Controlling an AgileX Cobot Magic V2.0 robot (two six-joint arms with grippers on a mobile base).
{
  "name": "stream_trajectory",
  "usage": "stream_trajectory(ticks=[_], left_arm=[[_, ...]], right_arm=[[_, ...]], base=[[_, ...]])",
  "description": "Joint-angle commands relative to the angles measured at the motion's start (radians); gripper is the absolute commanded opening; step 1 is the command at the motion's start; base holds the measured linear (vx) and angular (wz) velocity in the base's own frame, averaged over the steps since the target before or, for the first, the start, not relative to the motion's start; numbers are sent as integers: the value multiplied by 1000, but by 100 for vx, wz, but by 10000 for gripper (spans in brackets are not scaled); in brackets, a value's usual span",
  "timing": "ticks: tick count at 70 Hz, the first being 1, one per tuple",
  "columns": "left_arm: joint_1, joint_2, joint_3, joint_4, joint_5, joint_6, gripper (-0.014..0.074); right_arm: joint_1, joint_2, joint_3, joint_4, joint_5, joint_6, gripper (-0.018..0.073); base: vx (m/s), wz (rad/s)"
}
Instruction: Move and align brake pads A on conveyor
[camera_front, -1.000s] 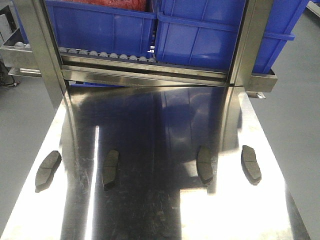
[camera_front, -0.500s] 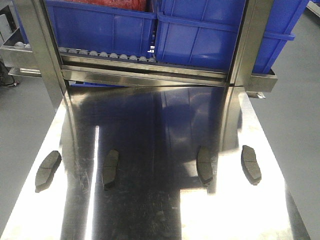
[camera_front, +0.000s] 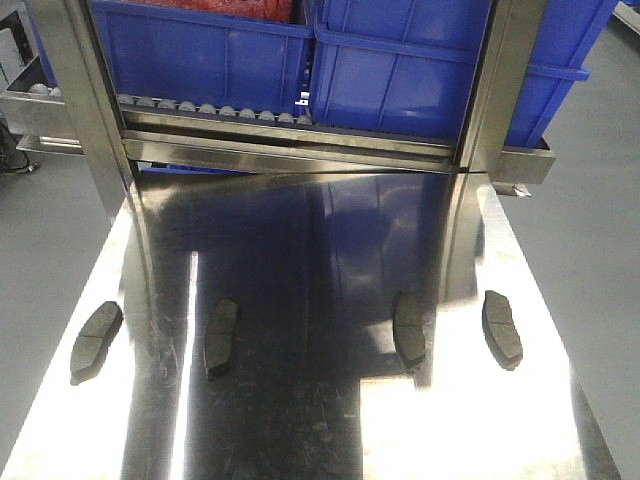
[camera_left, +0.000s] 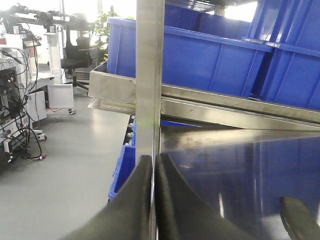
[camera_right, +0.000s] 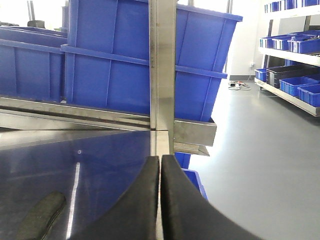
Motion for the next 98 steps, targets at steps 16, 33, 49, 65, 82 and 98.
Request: stream_trajectory(ticks=[16, 33, 49, 65, 82, 98], left_arm=[[-5, -13, -21, -5, -81, -6, -6], [-5, 108, -223, -1, 24, 21, -6], [-5, 405, -436, -3, 308, 68, -6], [-5, 620, -578, -6, 631, 132, -6], [-5, 663, -580, -6, 652, 122, -6], [-5, 663, -581, -34, 633, 122, 40]], right_arm=[[-8, -14, 6, -7, -76, -6, -10], [-8, -15, 6, -7, -76, -6, -10], [-8, -15, 6, -7, -76, -6, -10], [-8, -15, 6, -7, -76, -6, -10], [-8, -15, 6, -7, -76, -6, -10], [-8, -15, 6, -7, -76, -6, -10]], base=[[0, 0], [0, 0], [0, 0], [0, 0], [0, 0], [0, 0]])
